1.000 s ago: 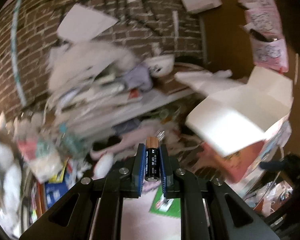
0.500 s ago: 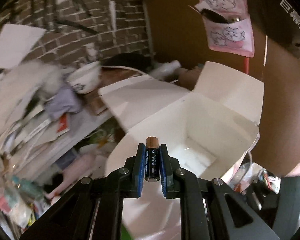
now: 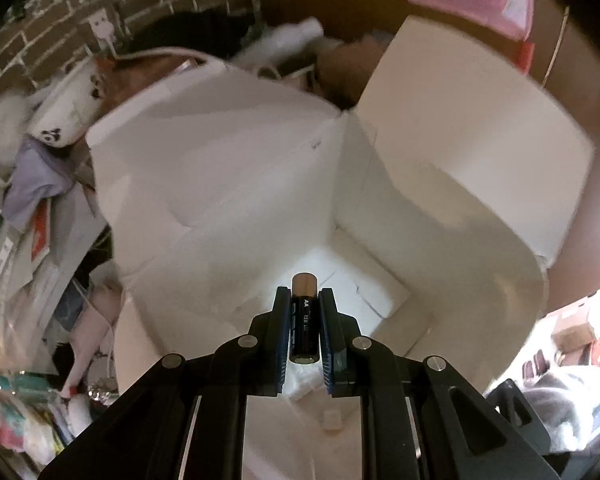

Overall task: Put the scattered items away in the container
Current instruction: 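Lift the battery with the left gripper and carry it into the box, then open the left gripper to drop the battery and withdraw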

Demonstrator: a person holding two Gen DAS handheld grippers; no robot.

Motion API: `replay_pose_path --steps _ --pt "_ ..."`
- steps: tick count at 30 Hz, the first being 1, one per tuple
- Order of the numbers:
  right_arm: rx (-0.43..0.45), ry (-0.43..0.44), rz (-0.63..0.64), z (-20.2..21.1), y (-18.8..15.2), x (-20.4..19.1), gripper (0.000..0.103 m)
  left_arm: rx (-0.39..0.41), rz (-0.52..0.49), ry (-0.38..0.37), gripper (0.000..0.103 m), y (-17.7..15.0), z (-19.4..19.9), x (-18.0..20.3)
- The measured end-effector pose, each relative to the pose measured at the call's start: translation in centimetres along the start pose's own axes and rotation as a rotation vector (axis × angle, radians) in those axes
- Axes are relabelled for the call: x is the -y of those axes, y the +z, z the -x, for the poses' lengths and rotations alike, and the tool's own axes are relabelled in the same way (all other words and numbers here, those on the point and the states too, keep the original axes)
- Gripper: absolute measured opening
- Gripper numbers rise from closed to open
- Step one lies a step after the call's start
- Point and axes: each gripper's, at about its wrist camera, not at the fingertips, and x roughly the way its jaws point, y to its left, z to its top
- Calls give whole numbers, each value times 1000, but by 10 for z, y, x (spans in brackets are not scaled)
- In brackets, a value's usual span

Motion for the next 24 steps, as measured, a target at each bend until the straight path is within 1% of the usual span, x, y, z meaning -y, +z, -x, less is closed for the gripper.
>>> replay_pose_path --steps 2,8,11,16,17,18,20,22,23,24 --pt "-1 1 -5 0 0 1 103 -34 -12 6 9 2 -7 3" --pt "4 1 -22 1 0 4 103 -118 -34 -12 9 5 -26 13" --pt "7 1 -27 3 0 7 103 -153 -42 0 9 7 -32 16" --pt "15 0 -32 6 1 9 103 -251 -81 29 9 9 -44 24" --pt "16 0 -33 7 0 10 103 -254 -85 29 10 9 -44 25" --pt "18 1 -35 8 1 10 103 -256 -86 31 12 9 -44 26" --pt "21 -1 -39 9 1 13 103 -251 -92 38 24 9 -42 27" --pt "22 -1 -44 10 1 15 103 -230 -103 58 46 8 -37 29" --pt "22 -1 -44 10 1 15 103 -215 -107 62 49 8 -33 31" --pt "23 -1 -44 11 1 16 103 -187 -117 62 54 8 -26 33"
